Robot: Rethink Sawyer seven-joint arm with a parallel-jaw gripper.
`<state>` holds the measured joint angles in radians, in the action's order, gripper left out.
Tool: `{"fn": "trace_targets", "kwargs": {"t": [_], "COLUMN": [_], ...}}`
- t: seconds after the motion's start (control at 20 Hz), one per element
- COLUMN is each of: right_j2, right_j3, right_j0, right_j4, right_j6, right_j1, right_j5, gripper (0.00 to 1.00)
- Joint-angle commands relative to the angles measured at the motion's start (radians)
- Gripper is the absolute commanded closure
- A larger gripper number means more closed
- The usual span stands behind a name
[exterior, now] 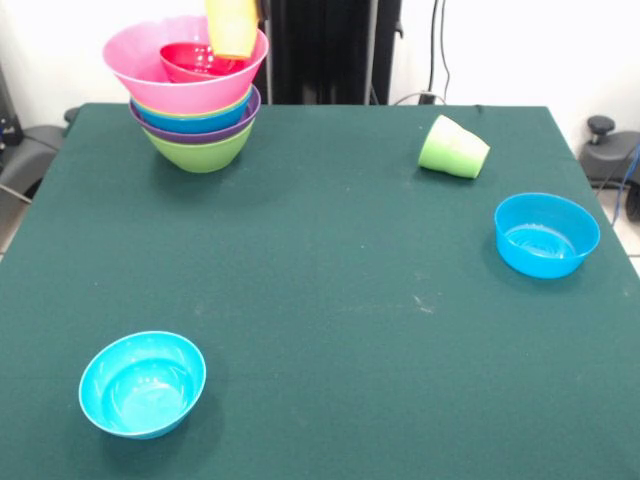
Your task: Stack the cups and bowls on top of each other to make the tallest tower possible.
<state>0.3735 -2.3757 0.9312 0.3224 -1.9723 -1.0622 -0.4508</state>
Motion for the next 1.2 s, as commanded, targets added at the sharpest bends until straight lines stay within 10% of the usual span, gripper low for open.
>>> {"fn": "trace_targets", "kwargs": {"t": [0.05,1.2], "right_j2": [0.092,0.146], "right_j3": [-0.048,-0.032], "right_j0": [0.026,0.110], "right_j4": [0.060,0.099], "right_j6": [0.077,0.066], "right_j1": [0.024,0.041], "right_j5": [0.050,0.009], "gripper": [1.00,1.00]}}
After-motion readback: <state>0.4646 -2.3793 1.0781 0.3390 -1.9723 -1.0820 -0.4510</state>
